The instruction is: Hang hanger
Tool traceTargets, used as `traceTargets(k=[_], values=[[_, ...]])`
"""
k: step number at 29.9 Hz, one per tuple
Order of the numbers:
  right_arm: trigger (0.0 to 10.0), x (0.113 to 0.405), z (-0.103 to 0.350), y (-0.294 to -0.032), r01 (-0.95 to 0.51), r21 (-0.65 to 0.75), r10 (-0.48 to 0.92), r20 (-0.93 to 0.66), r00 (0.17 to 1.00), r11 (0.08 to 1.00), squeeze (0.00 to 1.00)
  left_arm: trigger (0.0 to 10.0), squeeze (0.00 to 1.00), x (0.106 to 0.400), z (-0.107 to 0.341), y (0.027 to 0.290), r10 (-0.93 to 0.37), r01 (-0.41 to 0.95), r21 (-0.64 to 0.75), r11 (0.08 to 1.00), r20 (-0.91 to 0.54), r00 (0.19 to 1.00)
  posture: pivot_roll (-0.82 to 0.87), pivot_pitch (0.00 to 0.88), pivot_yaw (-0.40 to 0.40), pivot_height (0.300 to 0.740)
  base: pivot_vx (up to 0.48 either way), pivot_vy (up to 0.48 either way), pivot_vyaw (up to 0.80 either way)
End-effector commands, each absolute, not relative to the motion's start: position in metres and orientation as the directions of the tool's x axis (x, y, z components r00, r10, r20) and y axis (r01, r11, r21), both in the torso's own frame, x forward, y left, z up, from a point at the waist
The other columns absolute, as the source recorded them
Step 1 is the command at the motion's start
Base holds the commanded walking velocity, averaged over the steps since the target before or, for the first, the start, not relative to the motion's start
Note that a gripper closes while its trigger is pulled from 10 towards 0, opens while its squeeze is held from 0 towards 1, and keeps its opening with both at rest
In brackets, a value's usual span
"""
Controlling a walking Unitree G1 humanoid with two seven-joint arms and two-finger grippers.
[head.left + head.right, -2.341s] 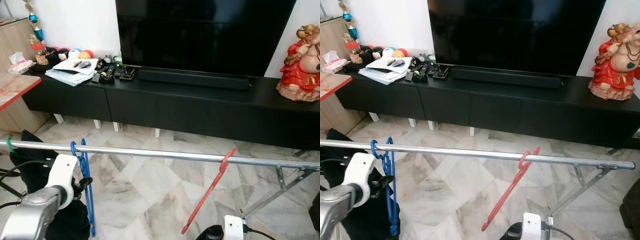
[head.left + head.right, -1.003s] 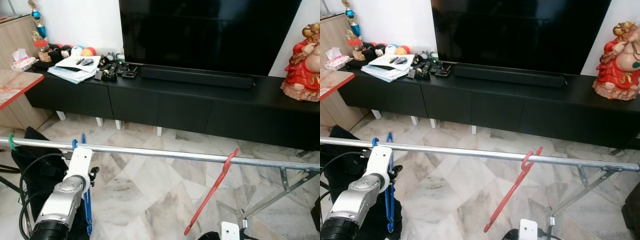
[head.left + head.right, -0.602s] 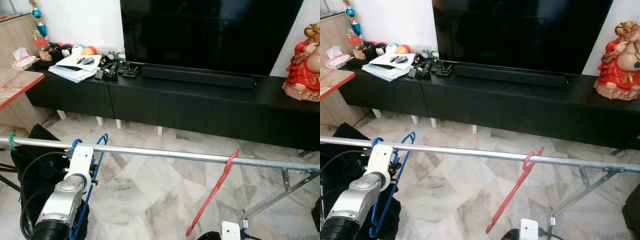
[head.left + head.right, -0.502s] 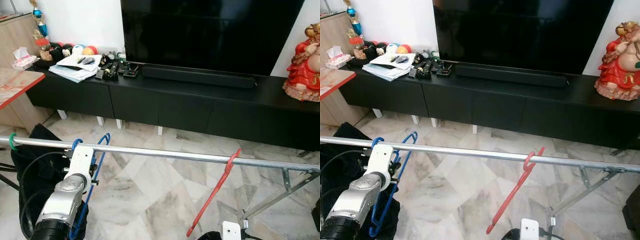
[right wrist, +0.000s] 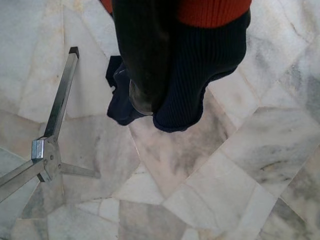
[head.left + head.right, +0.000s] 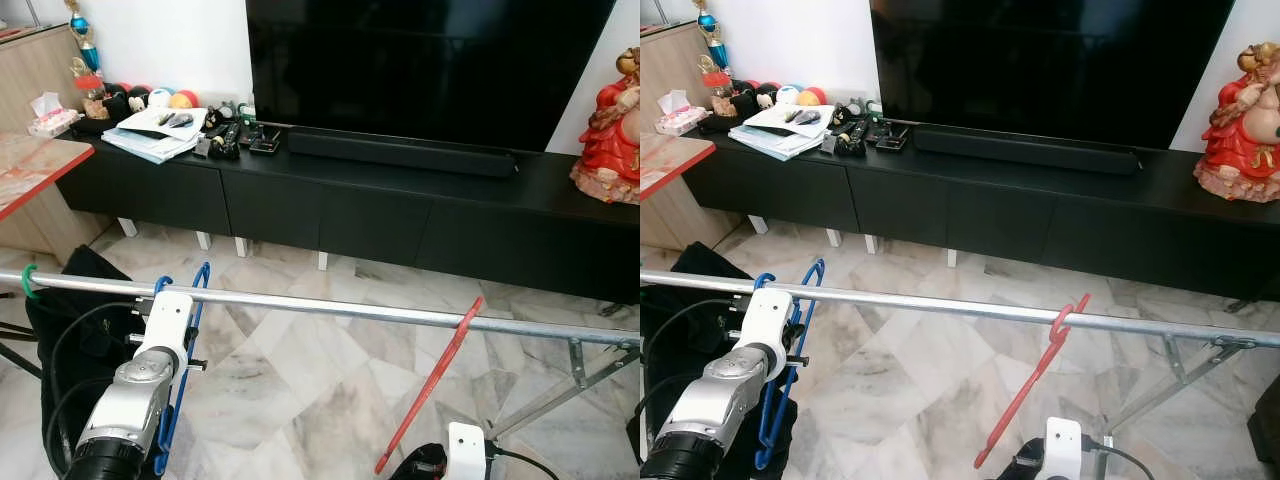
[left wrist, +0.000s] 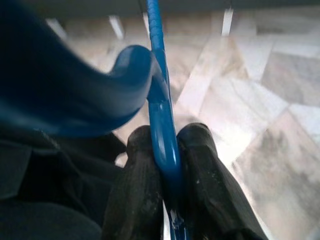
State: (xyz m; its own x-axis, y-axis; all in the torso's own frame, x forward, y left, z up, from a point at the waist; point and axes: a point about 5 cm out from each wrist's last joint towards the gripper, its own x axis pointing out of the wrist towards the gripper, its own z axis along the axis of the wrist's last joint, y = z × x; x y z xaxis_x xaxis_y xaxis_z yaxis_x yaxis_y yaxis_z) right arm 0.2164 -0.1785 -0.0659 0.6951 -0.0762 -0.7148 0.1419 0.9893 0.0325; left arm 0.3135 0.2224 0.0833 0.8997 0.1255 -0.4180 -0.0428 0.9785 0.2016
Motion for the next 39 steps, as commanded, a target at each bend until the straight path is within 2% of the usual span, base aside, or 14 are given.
traceTargets(k=[1,9,16,18,19,20,21,23,24,25,27,28,37,39], values=[[10.0,0.214,-0.067,-0.18,0.151,0.037,-0.08,-0.717,0.693,0.988,0.0,0.0,0.0,0.312,0.087,0.221,0.107,-0.021,0.225,0.974,-0.377,0.92,0.05,0.0,0.01,0.74,0.0,0.0,0.0],[10.0,0.213,-0.068,-0.18,0.151,0.035,-0.08,-0.718,0.691,0.988,0.0,0.0,0.0,0.301,0.11,0.226,0.071,-0.035,0.173,0.984,-0.21,0.975,0.06,0.0,0.01,0.74,0.0,0.0,0.0],[10.0,0.212,-0.068,-0.18,0.146,0.035,-0.077,-0.719,0.691,0.989,0.0,0.0,0.0,0.286,0.112,0.225,0.015,0.017,0.175,0.984,-0.179,0.984,0.06,0.0,0.01,0.74,0.0,0.0,0.0],[10.0,0.212,-0.068,-0.18,0.147,0.034,-0.078,-0.719,0.691,0.989,0.0,0.0,0.0,0.276,0.108,0.222,-0.038,0.076,0.191,0.979,-0.195,0.98,0.06,0.0,0.01,0.74,0.0,0.0,0.0],[10.0,0.212,-0.068,-0.18,0.146,0.034,-0.078,-0.719,0.691,0.989,0.0,0.0,0.0,0.267,0.099,0.217,-0.113,0.163,0.198,0.967,-0.24,0.964,0.06,0.0,0.008,0.74,0.0,0.0,0.0],[10.0,0.212,-0.068,-0.18,0.146,0.034,-0.078,-0.719,0.691,0.989,0.0,0.0,0.0,0.267,0.099,0.217,-0.113,0.163,0.198,0.967,-0.24,0.964,0.06,0.0,0.008,0.74,0.0,0.0,0.0],[10.0,0.212,-0.068,-0.18,0.145,0.033,-0.078,-0.719,0.691,0.989,0.0,0.0,0.0,0.258,0.09,0.211,-0.191,0.256,0.202,0.945,-0.294,0.937,0.07,0.0,0.005,0.74,0.0,0.0,0.0],[10.0,0.212,-0.068,-0.18,0.144,0.033,-0.077,-0.719,0.691,0.989,0.0,0.7,0.0,0.249,0.076,0.209,-0.224,0.319,0.23,0.919,-0.357,0.907,0.07,0.0,0.003,0.74,0.0,0.0,0.0],[10.0,0.212,-0.068,-0.18,0.144,0.033,-0.077,-0.719,0.691,0.989,0.0,0.7,0.0,0.249,0.076,0.209,-0.224,0.319,0.23,0.919,-0.357,0.907,0.07,0.0,0.003,0.74,0.0,0.0,0.0],[10.0,0.212,-0.068,-0.18,0.145,0.033,-0.077,-0.719,0.69,0.989,0.0,7.3,0.0,0.242,0.06,0.212,-0.208,0.333,0.256,0.908,-0.414,0.886,0.07,0.0,0.002,0.74,0.0,0.0,0.0],[10.0,0.212,-0.068,-0.18,0.145,0.033,-0.077,-0.719,0.691,0.989,0.0,7.3,0.0,0.241,0.057,0.213,-0.196,0.33,0.267,0.905,-0.427,0.883,0.07,0.0,0.001,0.74,0.0,0.0,0.0],[10.0,0.212,-0.068,-0.181,0.145,0.032,-0.078,-0.719,0.69,0.989,0.0,10.0,0.0,0.239,0.047,0.215,-0.168,0.321,0.28,0.905,-0.458,0.873,0.07,0.0,0.001,0.74,0.0,0.0,0.0],[10.0,0.213,-0.067,-0.184,0.153,0.027,-0.088,-0.714,0.695,0.988,0.0,10.0,0.0,0.23,-0.012,0.23,-0.001,0.19,0.239,0.952,-0.62,0.785,0.07,0.0,0.0,0.74,0.0,0.0,0.0],[10.0,0.213,-0.067,-0.185,0.155,0.025,-0.091,-0.713,0.695,0.988,0.0,10.0,0.0,0.22,-0.029,0.235,0.045,0.173,0.25,0.953,-0.677,0.735,0.06,0.0,0.001,0.74,0.0,0.0,0.0]])
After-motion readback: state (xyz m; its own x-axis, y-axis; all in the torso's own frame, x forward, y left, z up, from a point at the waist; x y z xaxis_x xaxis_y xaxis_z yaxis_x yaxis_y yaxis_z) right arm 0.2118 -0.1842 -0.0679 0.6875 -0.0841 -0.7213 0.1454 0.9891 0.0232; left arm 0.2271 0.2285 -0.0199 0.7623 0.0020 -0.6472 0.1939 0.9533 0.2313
